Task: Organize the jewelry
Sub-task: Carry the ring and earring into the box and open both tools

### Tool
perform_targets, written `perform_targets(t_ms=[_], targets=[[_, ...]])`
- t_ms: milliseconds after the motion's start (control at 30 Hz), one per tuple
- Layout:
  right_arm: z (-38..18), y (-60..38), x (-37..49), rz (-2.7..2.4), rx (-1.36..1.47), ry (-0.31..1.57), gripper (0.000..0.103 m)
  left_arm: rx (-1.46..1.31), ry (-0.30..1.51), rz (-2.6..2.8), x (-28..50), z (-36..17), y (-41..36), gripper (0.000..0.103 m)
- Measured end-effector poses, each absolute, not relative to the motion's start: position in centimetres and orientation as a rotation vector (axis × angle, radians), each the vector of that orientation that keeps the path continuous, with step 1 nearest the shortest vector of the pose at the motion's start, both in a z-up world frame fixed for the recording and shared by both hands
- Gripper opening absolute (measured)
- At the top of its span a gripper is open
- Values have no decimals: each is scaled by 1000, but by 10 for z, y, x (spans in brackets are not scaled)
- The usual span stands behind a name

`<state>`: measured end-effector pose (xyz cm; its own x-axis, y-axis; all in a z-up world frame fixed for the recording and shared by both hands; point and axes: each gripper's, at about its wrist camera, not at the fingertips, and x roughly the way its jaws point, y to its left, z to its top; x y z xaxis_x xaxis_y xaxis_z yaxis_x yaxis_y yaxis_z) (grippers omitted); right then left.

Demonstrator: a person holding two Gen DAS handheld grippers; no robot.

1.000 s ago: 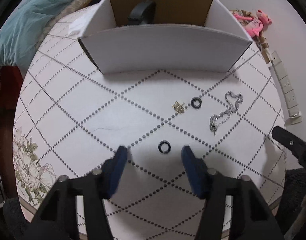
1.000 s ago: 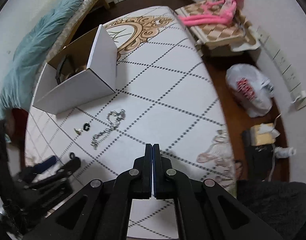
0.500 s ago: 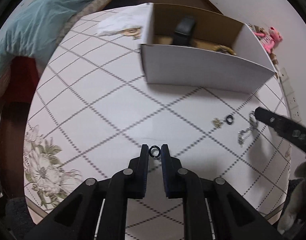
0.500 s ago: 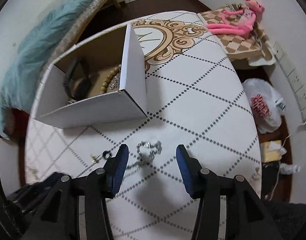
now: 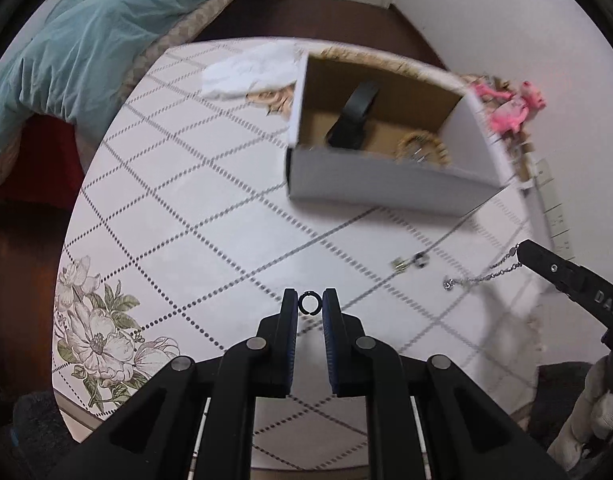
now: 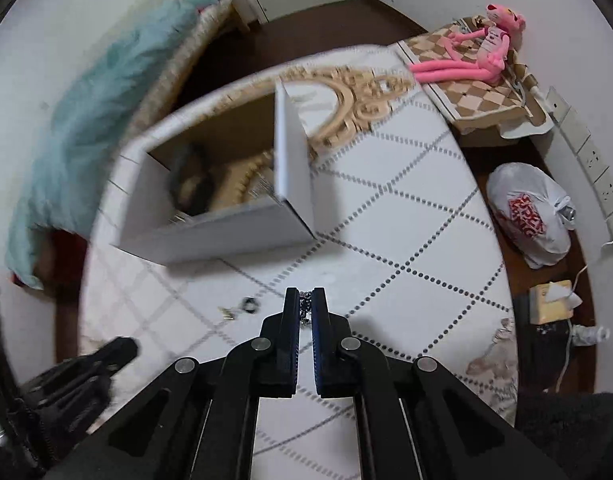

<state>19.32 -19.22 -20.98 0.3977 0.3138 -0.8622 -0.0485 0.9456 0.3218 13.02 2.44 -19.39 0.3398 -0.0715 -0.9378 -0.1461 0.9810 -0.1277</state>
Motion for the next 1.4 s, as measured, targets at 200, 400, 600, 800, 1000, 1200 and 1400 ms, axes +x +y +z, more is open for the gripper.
perform_targets(t_ms=[200, 400, 600, 800, 1000, 1200, 1400], targets=[[-144, -199, 195, 318, 311, 1067, 6, -282, 1173, -49, 143, -145, 28, 10], [-83, -189, 215, 421, 335, 1006, 6, -297, 1135, -131, 180, -110, 35, 10], [-83, -159, 258, 470, 262, 1056, 6, -294, 1183, -169, 222, -118, 40, 10], [-120, -137, 291, 467, 197, 1166, 6, -306, 1258, -175, 254, -147, 43, 10], [-141, -125, 314, 451, 158, 1215, 6, -307, 1291, -145, 279, -157, 48, 10], [-155, -117, 335, 455, 148, 1290, 7, -257, 1292, -74, 297, -155, 55, 48], [-164, -123, 341, 413, 129, 1328, 41, -216, 1250, -20, 299, -146, 64, 80]])
